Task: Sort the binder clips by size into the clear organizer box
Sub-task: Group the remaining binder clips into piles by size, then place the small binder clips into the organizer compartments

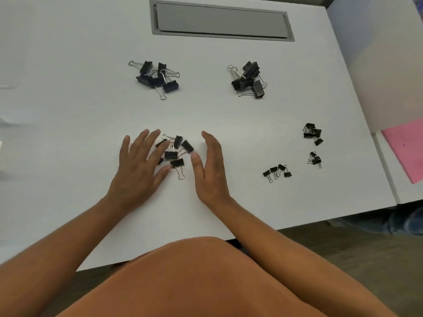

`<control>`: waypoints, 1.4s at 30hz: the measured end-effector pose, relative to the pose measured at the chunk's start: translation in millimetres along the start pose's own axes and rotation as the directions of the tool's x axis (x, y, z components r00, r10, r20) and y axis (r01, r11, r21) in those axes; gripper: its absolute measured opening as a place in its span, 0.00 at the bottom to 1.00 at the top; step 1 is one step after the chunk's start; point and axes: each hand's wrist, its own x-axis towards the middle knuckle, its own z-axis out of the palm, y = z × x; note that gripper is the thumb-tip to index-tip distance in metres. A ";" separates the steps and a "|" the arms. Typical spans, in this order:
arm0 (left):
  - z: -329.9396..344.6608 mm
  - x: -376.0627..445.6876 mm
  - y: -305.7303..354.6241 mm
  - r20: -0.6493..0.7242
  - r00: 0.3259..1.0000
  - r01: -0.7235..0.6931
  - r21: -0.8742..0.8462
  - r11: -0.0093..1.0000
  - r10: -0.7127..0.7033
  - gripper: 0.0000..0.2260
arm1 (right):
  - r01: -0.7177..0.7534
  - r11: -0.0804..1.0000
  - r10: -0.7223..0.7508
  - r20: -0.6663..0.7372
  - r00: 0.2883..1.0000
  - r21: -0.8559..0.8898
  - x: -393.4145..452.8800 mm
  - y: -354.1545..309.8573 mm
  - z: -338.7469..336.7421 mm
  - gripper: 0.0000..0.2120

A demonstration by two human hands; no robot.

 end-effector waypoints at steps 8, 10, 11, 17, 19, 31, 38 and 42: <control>46.0 29.0 164.5 -0.024 0.925 -0.379 -0.113 0.918 0.379 0.10 | 0.049 0.901 -0.066 -0.024 0.998 -0.432 -36.0 109.9 -169.2 0.21; 67.9 40.6 194.5 0.109 0.902 -0.398 -0.166 0.902 0.418 0.18 | 0.046 0.890 -0.029 0.043 0.999 -0.454 -40.7 133.7 -191.7 0.22; 77.4 45.5 206.5 0.166 0.897 -0.386 -0.153 0.910 0.409 0.21 | 0.058 0.889 -0.021 0.086 0.996 -0.455 -41.2 142.1 -199.7 0.23; 92.3 42.4 220.2 0.218 0.943 -0.240 -0.083 0.967 0.252 0.26 | 0.257 0.845 -0.138 0.274 0.952 -0.468 -28.2 150.9 -190.3 0.28; 89.3 37.2 219.2 0.183 0.961 -0.199 -0.069 0.977 0.209 0.26 | 0.274 0.866 -0.153 0.301 0.941 -0.418 -21.7 142.2 -180.3 0.30; 80.0 32.5 233.3 0.003 0.993 -0.120 -0.045 0.992 0.120 0.20 | 0.227 0.932 -0.175 0.199 0.964 -0.282 -5.7 130.2 -222.7 0.23; 76.1 91.3 282.5 -0.035 0.942 -0.337 -0.113 0.935 0.335 0.09 | 0.118 0.637 -0.019 0.138 0.990 -0.761 13.7 175.6 -292.7 0.27; 81.9 135.6 301.9 0.110 0.886 -0.442 -0.088 0.893 0.450 0.09 | 0.123 0.677 0.058 0.220 0.974 -0.726 21.3 171.2 -291.2 0.25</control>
